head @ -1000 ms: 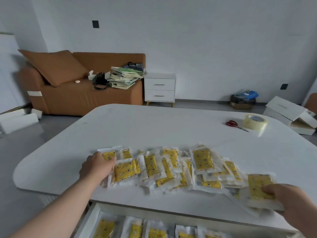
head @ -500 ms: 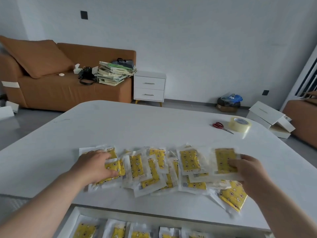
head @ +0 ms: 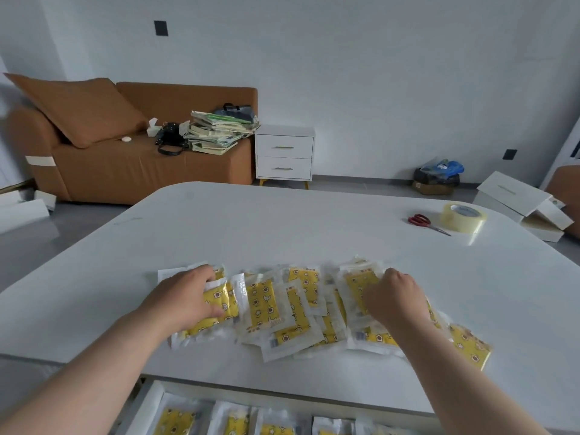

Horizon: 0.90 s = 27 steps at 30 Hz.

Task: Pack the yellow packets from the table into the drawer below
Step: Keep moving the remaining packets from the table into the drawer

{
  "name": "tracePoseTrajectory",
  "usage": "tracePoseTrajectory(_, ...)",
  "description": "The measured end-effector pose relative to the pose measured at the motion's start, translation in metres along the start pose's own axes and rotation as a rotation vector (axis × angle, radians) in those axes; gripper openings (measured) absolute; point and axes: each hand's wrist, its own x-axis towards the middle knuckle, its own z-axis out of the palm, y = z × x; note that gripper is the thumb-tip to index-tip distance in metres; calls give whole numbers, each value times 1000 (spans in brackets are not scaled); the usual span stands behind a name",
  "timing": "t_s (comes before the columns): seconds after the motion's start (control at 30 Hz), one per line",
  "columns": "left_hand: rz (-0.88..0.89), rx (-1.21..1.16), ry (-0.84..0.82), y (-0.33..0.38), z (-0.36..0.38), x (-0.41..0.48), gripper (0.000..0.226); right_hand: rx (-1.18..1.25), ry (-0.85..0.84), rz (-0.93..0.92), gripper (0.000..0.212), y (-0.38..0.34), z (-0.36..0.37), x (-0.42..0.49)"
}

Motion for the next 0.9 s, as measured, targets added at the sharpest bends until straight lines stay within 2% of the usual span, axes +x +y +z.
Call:
tracePoseTrajectory(0.07,-27,-65,5,-3,-4,3,45,-91,-11,-7,12,-3,4,0)
tracePoseTrajectory(0.13,-48,-226,53,-9,-5,9,32,-155,-22,-7,17,-5,6,2)
tracePoseTrajectory(0.2,-128,-501,39,-9,-3,13,40,-165,-25,-4,22,-5,7,3)
tracePoseTrajectory(0.3,-347,-1027,-45,2,3,18,22,-150,-27,-7,28,-6,8,3)
tracePoseTrajectory(0.4,-486,-1242,-177,17,15,22,20,-183,-29,17,40,-8,8,1)
tracePoseTrajectory(0.47,-492,-1202,-171,30,28,25,25,-206,-7,43,47,-7,7,-1)
tracePoseTrajectory(0.53,-479,-1021,-95,43,40,28,28,-206,9,56,50,-6,7,-3)
tracePoseTrajectory(0.63,-446,-736,-20,62,41,23,14,-169,2,51,53,-4,6,-2)
tracePoseTrajectory(0.8,-344,-392,-48,79,38,14,13,-104,-3,-1,57,2,6,0)
tracePoseTrajectory(0.83,-351,-349,-54,81,38,13,17,-80,-4,-7,58,3,5,1)
tracePoseTrajectory(0.9,-376,-275,-69,85,39,15,39,-43,-6,-15,63,6,3,1)
